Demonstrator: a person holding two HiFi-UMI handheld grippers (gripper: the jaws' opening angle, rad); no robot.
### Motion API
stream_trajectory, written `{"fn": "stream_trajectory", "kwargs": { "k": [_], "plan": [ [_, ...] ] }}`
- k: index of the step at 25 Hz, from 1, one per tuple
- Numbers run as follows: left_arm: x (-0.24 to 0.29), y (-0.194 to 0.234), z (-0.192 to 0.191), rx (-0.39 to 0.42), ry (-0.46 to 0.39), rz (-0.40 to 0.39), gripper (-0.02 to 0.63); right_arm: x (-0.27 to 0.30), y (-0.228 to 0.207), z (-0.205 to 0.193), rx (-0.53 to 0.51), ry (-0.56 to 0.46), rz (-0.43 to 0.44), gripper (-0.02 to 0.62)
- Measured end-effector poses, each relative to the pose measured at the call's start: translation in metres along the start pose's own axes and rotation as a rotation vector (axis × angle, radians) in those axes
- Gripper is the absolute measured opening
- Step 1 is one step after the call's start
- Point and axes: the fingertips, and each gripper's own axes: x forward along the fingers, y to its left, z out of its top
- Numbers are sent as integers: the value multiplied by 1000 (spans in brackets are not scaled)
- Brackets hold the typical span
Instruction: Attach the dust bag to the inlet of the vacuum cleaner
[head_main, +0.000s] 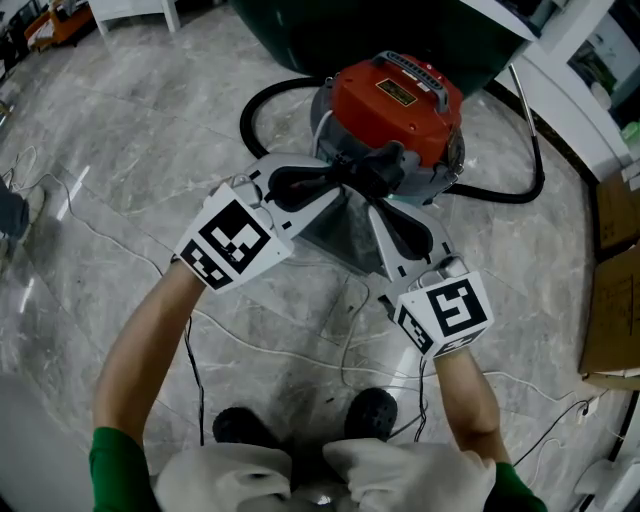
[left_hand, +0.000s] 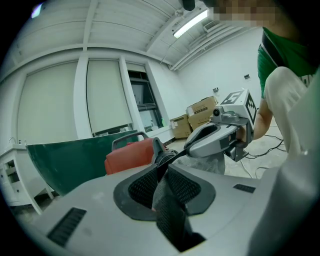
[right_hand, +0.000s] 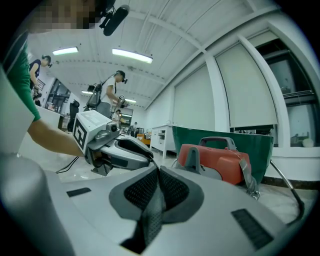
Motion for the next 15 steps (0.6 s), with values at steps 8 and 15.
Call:
{"fn": "stream_trajectory", "kwargs": {
  "k": [8,15],
  "plan": [
    [4,4,0,-7,-6,-5,64,3,-4,3,-3,-19,7,25],
    [8,7,0,4,6,-25,64,4,-7,3,-3,-27,6,25]
  ]
}}
